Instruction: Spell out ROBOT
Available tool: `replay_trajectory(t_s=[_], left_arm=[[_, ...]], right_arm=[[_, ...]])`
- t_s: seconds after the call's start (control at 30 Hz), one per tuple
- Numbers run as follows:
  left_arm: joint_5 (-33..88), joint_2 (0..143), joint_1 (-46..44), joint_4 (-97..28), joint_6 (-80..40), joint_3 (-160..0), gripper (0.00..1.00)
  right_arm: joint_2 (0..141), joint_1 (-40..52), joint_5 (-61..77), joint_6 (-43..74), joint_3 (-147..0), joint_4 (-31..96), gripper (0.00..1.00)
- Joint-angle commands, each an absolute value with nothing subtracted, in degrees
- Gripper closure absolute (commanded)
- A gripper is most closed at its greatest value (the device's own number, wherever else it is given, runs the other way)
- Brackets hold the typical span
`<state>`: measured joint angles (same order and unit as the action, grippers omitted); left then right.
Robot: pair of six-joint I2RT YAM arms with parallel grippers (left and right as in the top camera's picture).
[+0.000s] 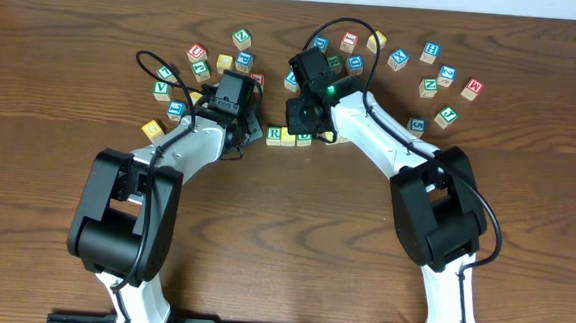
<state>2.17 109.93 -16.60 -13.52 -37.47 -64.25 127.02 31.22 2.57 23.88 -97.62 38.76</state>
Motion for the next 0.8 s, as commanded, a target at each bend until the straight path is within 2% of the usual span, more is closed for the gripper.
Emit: replay_trajectory(t_s=[0.0, 0.47, 0.77], left_arm=[[0.8, 108.4, -16.4, -13.8, -37.3, -63.8, 0.92], [0.8, 108.4, -16.4, -13.8, -37.3, -63.8, 0.93], [0.8, 108.4, -16.4, -13.8, -37.3, -63.8, 0.93]], right_arm=[[127.6, 31.6, 2.1, 24.2, -97.6, 39.2, 0.99], [126.6, 30.6, 2.1, 23.5, -98.6, 37.3, 0.98], [123.6, 28.1, 2.0, 23.5, -99.0, 40.8, 0.98]])
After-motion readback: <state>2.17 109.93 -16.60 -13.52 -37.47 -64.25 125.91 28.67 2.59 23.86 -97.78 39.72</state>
